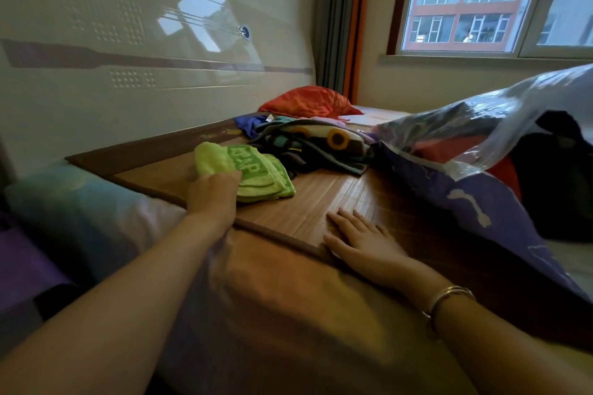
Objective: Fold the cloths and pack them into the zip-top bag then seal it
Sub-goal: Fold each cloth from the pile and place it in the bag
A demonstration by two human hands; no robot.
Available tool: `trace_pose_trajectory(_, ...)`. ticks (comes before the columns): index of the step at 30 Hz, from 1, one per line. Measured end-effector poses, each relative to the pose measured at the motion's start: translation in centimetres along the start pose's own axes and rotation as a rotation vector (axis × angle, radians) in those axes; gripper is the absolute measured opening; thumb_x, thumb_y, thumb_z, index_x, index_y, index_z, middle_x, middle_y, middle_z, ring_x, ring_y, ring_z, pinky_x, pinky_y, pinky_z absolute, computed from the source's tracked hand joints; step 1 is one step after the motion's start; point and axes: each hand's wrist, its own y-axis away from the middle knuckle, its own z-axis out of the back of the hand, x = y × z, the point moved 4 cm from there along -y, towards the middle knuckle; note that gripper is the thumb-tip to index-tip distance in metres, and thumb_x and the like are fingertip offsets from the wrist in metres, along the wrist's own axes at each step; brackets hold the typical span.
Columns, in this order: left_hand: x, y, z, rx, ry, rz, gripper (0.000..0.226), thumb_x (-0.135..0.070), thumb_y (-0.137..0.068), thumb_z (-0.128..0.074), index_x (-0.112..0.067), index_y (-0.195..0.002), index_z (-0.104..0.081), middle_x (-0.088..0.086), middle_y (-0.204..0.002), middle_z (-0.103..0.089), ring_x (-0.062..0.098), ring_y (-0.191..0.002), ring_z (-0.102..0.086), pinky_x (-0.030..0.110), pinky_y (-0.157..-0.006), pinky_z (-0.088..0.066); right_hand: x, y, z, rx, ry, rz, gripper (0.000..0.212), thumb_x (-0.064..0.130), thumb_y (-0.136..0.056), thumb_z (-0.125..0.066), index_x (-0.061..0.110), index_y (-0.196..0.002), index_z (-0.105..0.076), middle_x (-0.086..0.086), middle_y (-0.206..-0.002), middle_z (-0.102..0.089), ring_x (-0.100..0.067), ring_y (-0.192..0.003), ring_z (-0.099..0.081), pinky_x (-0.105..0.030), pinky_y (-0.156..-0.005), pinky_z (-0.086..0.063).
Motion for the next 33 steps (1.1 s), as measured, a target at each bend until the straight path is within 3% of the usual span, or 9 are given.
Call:
trace_pose_trajectory(5,-2.6,3.7,2.0,-0.022,0.136,-0.081,0.043,-0.013,-0.082,-0.058,-0.025,-0.123,-0.054,0.003,-0.119,-0.062,0.030,-0.107,-0.058,0.037,-0.079,-0.048,0.2,0.2,0.5,0.010,-0.068,-0.015,0.058,0.059,-0.097,-0.018,0.038,-0.151,-0.009,0.011,-0.160,-0.001,-0.010,-0.147,0.005,-0.042,-0.119,0.002)
trace_pose_trajectory(9,-4.7,7.6,4.1,-0.041,0.346,-0.070,0.036,-0.022,-0.076,-0.065,-0.028,-0.110,-0.059,-0.003,-0.111,-0.066,0.023,-0.104,-0.061,0.031,-0.074,-0.046,0.7,1.2,0.9,0.029,-0.128,-0.013,0.058,0.057,-0.098,-0.014,0.033,-0.151,-0.015,0.007,-0.160,-0.004,-0.012,-0.147,0.002,-0.040,-0.119,0.000)
trace_pose_trajectory(13,-7.4,11.3,6.0,0.050,0.552,-0.024,0.033,-0.029,-0.074,-0.068,-0.033,-0.106,-0.060,-0.011,-0.107,-0.067,0.017,-0.099,-0.063,0.028,-0.071,-0.047,2.4,5.3,1.5,0.063,-0.830,-0.021,0.078,0.079,-0.082,-0.030,0.029,-0.140,-0.041,0.009,-0.143,-0.045,-0.011,-0.132,-0.041,-0.034,-0.117,-0.024)
trace_pose_trajectory(16,-9.7,13.9,7.5,0.124,0.709,-0.031,0.030,-0.025,-0.076,-0.070,-0.032,-0.103,-0.062,-0.013,-0.101,-0.066,0.011,-0.087,-0.062,0.026,-0.068,-0.047,2.8,9.2,2.4,0.022,-1.206,-0.023,0.038,0.059,-0.090,-0.038,0.032,-0.109,-0.057,0.012,-0.110,-0.065,-0.006,-0.103,-0.064,-0.025,-0.097,-0.045)
trace_pose_trajectory(21,-13.1,16.5,8.2,0.254,0.896,-0.122,0.035,-0.014,-0.076,-0.070,-0.032,-0.105,-0.064,-0.012,-0.103,-0.063,0.001,-0.080,-0.056,0.007,-0.063,-0.041,0.5,13.0,2.8,-0.169,-1.615,-0.246,0.045,0.029,-0.087,-0.064,0.008,-0.125,-0.053,-0.018,-0.117,-0.065,-0.030,-0.103,-0.065,-0.039,-0.078,-0.057)
trace_pose_trajectory(24,-14.5,17.6,7.9,0.390,0.959,-0.183,0.035,-0.022,-0.081,-0.071,-0.036,-0.112,-0.061,-0.012,-0.120,-0.056,0.009,-0.111,-0.048,0.022,-0.092,-0.043,-0.5,14.1,3.3,-0.200,-1.525,-0.388,0.064,0.019,-0.083,-0.070,0.012,-0.136,-0.035,-0.019,-0.120,-0.059,-0.030,-0.094,-0.065,-0.043,-0.067,-0.058)
trace_pose_trajectory(27,-14.4,17.9,7.5,0.430,0.991,-0.136,0.032,-0.042,-0.088,-0.063,-0.033,-0.118,-0.059,-0.014,-0.126,-0.047,0.011,-0.123,-0.038,0.031,-0.105,-0.035,-1.0,14.9,5.6,-0.330,-1.074,-0.321,0.067,0.017,-0.078,-0.066,0.025,-0.135,-0.033,-0.012,-0.127,-0.055,-0.026,-0.105,-0.058,-0.047,-0.088,-0.053)
trace_pose_trajectory(30,-13.6,17.7,7.3,0.277,1.131,0.136,0.035,-0.033,-0.090,-0.062,-0.020,-0.120,-0.053,0.002,-0.129,-0.048,0.019,-0.119,-0.047,0.040,-0.102,-0.044,-0.2,15.9,7.9,-0.420,-0.824,-0.226,0.055,0.013,-0.081,-0.060,0.028,-0.131,-0.042,0.000,-0.117,-0.056,-0.025,-0.112,-0.053,-0.044,-0.100,-0.045)
trace_pose_trajectory(33,-12.7,17.4,7.3,0.221,1.255,0.427,0.055,-0.037,-0.084,-0.069,-0.010,-0.125,-0.044,0.010,-0.128,-0.046,0.030,-0.113,-0.051,0.050,-0.088,-0.053,2.0,17.2,9.4,-0.457,-1.031,-0.048,0.040,0.001,-0.088,-0.055,0.036,-0.105,-0.048,0.010,-0.097,-0.057,-0.017,-0.100,-0.059,-0.034,-0.087,-0.052)
